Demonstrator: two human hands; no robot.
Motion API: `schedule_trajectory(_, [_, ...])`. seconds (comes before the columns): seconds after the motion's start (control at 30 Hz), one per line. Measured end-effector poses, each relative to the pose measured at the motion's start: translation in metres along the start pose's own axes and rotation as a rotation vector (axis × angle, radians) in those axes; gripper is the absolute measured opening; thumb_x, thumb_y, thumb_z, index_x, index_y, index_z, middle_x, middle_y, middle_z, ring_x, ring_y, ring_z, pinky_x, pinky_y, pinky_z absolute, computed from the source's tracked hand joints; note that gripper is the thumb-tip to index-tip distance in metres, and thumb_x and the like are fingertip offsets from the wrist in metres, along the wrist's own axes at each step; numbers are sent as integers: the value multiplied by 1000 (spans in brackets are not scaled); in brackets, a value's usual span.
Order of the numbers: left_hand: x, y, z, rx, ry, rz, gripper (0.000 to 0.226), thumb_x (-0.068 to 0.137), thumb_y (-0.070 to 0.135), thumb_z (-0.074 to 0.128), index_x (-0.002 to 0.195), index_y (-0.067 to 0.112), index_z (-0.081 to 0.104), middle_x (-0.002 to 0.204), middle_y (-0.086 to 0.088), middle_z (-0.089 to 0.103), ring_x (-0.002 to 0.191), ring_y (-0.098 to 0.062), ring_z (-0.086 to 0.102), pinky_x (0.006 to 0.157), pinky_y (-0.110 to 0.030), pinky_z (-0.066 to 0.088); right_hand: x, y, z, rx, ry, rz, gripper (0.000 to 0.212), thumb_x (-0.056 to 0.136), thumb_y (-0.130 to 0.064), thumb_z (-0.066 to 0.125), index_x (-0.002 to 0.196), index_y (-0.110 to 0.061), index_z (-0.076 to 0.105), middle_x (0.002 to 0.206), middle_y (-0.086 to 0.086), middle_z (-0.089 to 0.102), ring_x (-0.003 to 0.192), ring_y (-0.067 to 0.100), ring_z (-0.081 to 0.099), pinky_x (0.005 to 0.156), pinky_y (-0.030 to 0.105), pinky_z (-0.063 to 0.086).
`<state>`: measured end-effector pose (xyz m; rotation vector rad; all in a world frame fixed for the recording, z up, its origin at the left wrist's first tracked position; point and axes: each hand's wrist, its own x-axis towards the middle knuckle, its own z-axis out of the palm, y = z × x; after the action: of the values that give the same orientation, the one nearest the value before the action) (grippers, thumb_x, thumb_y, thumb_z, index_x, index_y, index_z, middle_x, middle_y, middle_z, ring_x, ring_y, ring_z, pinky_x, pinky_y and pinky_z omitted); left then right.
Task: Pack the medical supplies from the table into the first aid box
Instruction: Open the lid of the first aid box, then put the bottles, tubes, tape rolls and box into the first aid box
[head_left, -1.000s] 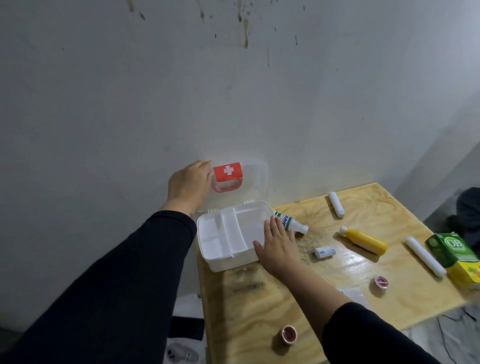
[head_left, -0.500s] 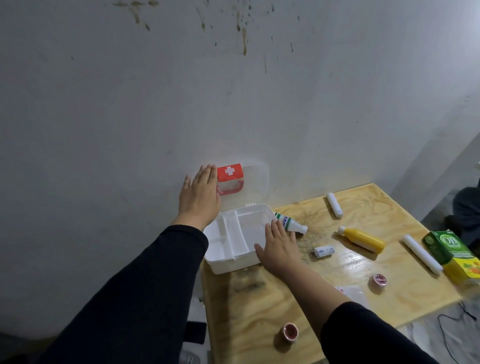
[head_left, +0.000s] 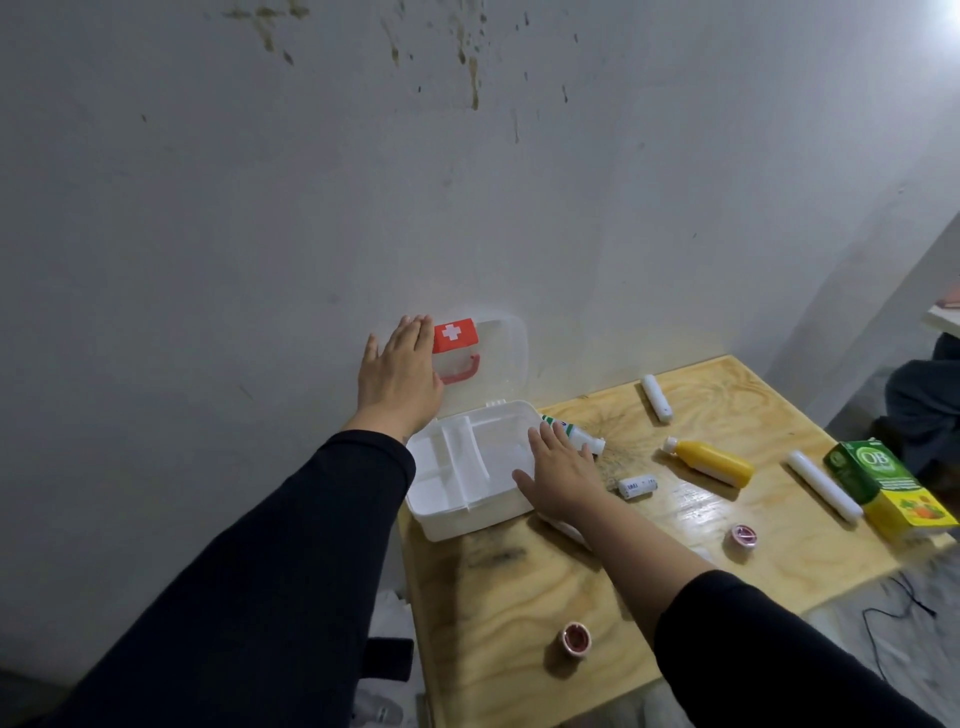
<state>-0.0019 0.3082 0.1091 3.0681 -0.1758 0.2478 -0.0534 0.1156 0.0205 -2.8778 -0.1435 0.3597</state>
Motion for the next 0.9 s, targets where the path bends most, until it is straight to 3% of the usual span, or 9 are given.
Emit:
schedule_trajectory(0.13, [-11,29,-3,-77,41,100,62,97,19,46,154,13,23,162,-3,23,151,-19,16,123,-43,11,-22,21,-11,-39,9,51,68,97,-41,38,151,-10,10,162,7,6,150,24,-1,119,52,12])
schedule_trajectory(0.27, [-19,66,-2,-97,39,208,52,93,15,47,144,12,41,151,-4,42,141,-22,36,116,-37,24,-41,48,-20,-37,18,115,59,95,-40,44,145,-15,27,156,7,24,147,25,13,114,50,24])
schedule_trajectory(0.53, [-37,167,11,-215,-337,343,44,95,26,51,139,25,51,142,2,54,128,-23,53,104,-38,44,-89,134,-55,3,16,298,51,94,-41,46,140,-22,42,142,8,44,130,29,42,102,43,43])
schedule_trajectory(0.77, [-51,250,49,-237,-533,329,48,90,32,57,137,22,54,140,-3,55,125,-25,55,101,-37,47,-124,245,-71,34,54,421,51,92,-37,51,139,-18,42,139,14,48,126,33,48,100,40,45])
schedule_trajectory(0.83, [-54,271,58,-234,-555,310,46,91,32,56,136,22,54,139,-3,56,124,-24,55,102,-38,47,-127,277,-72,27,39,432,44,91,-37,51,130,-16,49,131,16,55,117,35,53,96,41,47])
schedule_trajectory(0.9, [-53,291,65,-244,-547,278,45,90,33,55,134,24,56,138,-2,56,122,-24,56,101,-39,48,-128,305,-75,35,53,441,31,90,-41,48,103,-15,58,116,16,63,101,33,58,90,43,50])
